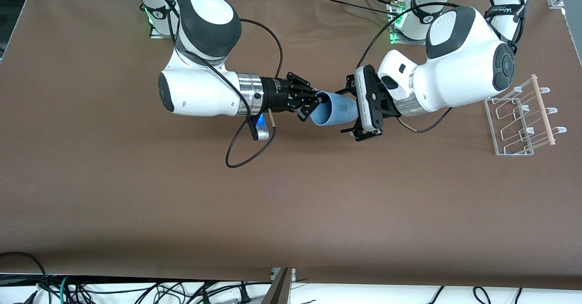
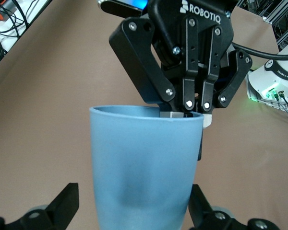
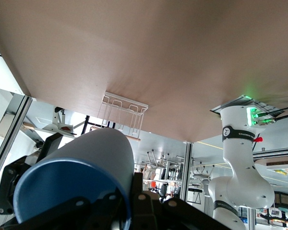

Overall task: Transfer cup to left arm and place on rack
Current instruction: 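Close the left gripper on the cup held by the right gripper, then open the right gripper and withdraw while the left gripper carries cup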

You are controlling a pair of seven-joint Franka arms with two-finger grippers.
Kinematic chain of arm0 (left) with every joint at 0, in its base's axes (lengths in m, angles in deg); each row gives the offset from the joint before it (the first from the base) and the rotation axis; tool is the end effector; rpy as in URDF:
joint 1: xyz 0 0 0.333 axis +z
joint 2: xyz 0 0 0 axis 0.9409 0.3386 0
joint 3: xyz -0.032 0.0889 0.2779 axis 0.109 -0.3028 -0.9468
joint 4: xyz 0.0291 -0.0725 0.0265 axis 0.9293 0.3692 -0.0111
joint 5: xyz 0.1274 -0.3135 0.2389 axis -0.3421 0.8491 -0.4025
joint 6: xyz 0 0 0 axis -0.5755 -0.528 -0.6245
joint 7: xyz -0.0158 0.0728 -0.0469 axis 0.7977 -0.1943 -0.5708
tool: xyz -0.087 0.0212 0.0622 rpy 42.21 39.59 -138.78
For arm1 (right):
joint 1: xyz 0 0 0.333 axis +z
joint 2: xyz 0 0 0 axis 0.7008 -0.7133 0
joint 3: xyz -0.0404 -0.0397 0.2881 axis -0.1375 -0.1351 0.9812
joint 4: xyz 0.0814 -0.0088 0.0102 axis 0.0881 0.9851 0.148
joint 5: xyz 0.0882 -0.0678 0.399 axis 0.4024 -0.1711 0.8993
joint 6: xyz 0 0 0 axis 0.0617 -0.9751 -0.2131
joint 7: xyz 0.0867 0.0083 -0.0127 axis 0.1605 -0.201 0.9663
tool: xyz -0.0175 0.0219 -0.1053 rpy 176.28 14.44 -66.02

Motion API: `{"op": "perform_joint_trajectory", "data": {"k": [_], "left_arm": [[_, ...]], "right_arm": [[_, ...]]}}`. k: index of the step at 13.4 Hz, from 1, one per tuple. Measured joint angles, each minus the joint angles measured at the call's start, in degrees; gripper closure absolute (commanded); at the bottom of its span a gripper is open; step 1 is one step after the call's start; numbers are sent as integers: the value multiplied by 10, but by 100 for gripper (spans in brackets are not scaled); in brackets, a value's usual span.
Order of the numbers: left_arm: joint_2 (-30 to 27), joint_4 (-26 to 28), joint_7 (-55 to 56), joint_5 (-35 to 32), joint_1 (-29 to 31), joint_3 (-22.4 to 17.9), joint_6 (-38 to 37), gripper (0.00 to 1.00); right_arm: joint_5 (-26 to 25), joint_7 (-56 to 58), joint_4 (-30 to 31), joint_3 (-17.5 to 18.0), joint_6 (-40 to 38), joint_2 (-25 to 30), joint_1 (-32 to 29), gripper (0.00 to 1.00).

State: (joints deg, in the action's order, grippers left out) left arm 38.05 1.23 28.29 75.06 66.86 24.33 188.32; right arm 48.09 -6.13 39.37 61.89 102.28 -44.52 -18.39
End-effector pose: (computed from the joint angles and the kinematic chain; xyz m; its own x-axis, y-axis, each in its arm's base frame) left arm 0.6147 -0.3014 0.4821 0.2982 -0.7835 0.5451 -0.9472 -0.1723 0.2706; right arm 0.5940 0.4735 0.4607 0.3237 -0.4080 -0.8536 -0.9211 -0.3423 -0.1857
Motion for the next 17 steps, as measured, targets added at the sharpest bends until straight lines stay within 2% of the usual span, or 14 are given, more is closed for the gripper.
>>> {"op": "perform_joint_trajectory", "data": {"k": [1,2,8,9,10,13,17], "left_arm": [[0,1,0,0,0,1,0,87],[0,1,1,0,0,2,0,100],[0,2,2,0,0,4,4,100],[0,2,2,0,0,4,4,100],[0,2,2,0,1,4,4,100],[0,2,7,0,4,5,3,100],[1,3,7,0,17,2,-11,100]], "right_arm": [[0,0,0,0,1,0,0,100],[0,0,0,-1,3,0,0,100],[0,-3,0,-3,2,-1,-2,100],[0,-3,0,-3,2,-1,-2,98],[0,-3,0,-3,2,-1,-2,88],[0,-3,-3,-1,2,-1,-2,0],[0,-3,-8,-3,-6,-1,-4,0]]}}
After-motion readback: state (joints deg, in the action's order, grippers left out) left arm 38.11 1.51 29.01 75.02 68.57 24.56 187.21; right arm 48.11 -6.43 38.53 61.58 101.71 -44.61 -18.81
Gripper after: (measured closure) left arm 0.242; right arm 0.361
